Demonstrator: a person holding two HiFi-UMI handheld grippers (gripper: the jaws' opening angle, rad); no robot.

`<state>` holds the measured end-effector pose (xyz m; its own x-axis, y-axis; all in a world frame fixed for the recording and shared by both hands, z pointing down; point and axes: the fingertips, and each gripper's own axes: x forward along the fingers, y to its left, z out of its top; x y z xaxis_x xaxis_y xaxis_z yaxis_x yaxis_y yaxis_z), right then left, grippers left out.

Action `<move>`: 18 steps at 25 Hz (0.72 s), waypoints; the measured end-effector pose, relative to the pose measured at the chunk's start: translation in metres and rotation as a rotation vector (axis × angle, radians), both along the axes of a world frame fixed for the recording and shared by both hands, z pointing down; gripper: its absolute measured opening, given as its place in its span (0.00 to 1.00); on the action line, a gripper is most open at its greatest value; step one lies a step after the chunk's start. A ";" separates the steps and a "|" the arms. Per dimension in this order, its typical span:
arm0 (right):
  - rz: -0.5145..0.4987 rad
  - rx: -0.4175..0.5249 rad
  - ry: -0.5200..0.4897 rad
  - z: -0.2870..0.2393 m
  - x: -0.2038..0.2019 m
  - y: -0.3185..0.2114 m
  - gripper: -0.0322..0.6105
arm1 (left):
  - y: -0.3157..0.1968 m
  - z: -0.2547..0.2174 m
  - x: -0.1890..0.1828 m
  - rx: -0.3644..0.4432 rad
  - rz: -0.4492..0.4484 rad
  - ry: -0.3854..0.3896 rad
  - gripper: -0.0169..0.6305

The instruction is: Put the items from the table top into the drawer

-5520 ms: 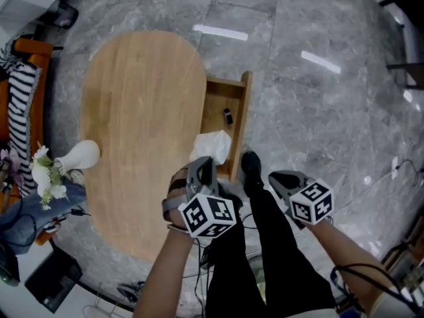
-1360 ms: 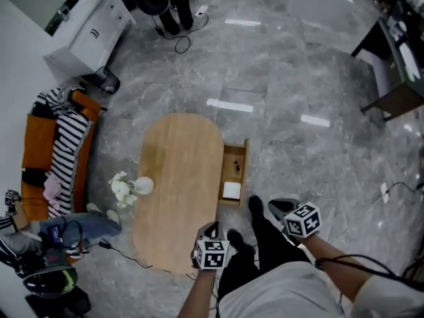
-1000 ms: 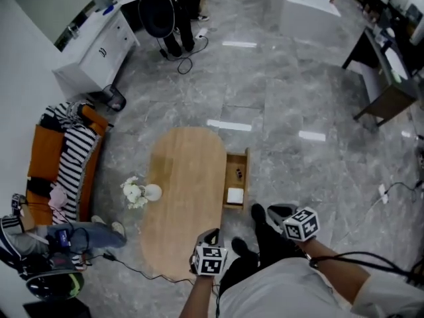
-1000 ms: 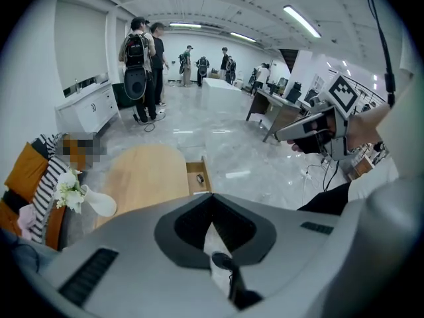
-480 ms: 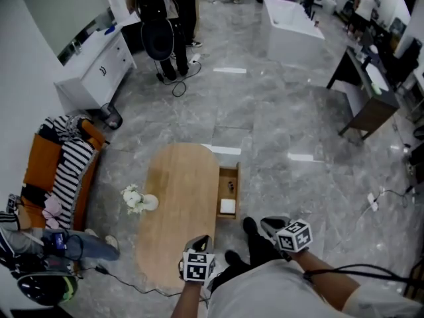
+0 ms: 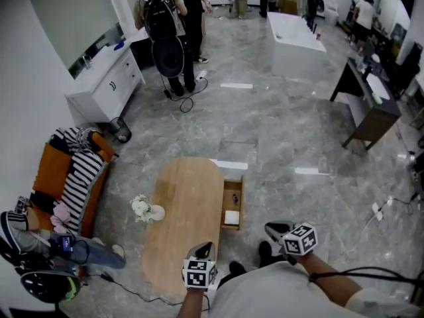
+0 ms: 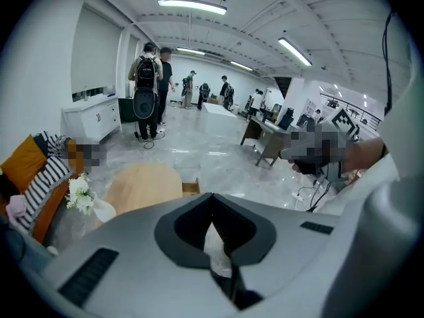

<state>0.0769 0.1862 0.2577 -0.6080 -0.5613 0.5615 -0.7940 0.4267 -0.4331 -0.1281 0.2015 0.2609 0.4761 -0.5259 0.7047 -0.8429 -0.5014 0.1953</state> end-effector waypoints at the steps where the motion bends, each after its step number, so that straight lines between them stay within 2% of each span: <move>1: -0.011 0.004 -0.001 -0.002 0.002 0.001 0.12 | 0.002 -0.002 0.003 0.000 -0.009 0.006 0.03; 6: -0.062 0.031 -0.013 -0.012 0.010 0.004 0.11 | 0.011 -0.008 0.016 0.019 -0.026 0.024 0.03; 18: -0.092 0.042 -0.022 -0.029 0.016 -0.007 0.11 | 0.015 -0.033 0.021 0.013 -0.064 0.046 0.03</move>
